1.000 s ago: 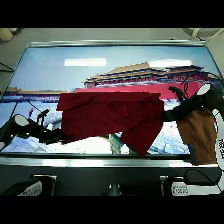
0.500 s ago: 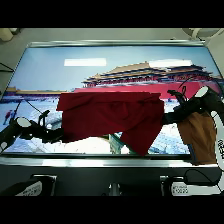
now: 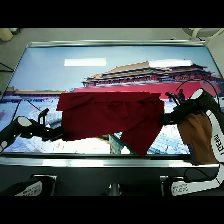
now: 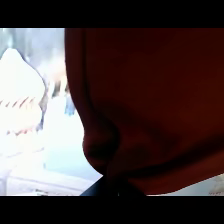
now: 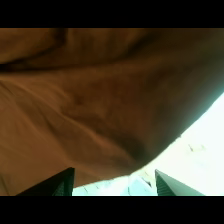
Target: Fold the shirts.
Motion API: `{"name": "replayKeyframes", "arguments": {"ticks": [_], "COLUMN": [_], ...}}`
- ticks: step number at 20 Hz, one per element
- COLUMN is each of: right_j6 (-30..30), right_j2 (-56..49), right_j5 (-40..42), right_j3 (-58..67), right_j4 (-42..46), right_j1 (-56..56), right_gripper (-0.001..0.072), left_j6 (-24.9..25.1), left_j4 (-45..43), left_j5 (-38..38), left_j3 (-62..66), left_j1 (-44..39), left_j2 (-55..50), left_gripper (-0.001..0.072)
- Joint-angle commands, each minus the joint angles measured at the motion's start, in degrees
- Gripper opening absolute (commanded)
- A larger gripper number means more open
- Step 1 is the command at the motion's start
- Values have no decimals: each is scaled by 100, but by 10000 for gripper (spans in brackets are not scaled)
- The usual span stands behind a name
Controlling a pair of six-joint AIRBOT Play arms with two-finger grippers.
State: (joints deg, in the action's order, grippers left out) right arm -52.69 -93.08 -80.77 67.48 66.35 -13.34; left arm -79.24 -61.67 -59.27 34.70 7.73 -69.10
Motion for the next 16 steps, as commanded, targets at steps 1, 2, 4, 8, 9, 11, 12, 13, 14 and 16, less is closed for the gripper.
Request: {"name": "replayKeyframes", "arguments": {"ticks": [1,2,4,8,9,11,12,13,14,16], "right_j6": [-116,-164,-170,-50,42,225,249,280,369,442], "right_j2": [-297,-354,-426,-352,-227,306,682,1137,1637,2653], "right_j5": [0,26,63,-76,-129,-184,-173,-125,31,649], "right_j3": [-2,-2,-2,20,74,374,649,1058,1585,2739], "right_j4": [-98,-122,-289,-774,-767,-750,-717,-688,-603,-260], "right_j1": [4,4,4,4,4,2,-2,-9,-9,-9], "right_gripper": [533,523,412,20,19,19,19,19,19,20], "left_j6": [2,4,2,11,129,195,192,188,170,173], "left_j4": [72,70,76,129,129,111,109,109,107,103], "left_j5": [-59,-50,-33,-72,-133,-249,-264,-262,-256,-144], "left_j3": [63,63,63,330,546,1248,1707,2317,2977,4621], "left_j1": [4,4,4,7,7,35,68,125,208,481], "left_j2": [114,142,170,175,212,481,708,984,1257,1805], "left_gripper": [26,25,26,25,24,24,23,23,24,24]}}
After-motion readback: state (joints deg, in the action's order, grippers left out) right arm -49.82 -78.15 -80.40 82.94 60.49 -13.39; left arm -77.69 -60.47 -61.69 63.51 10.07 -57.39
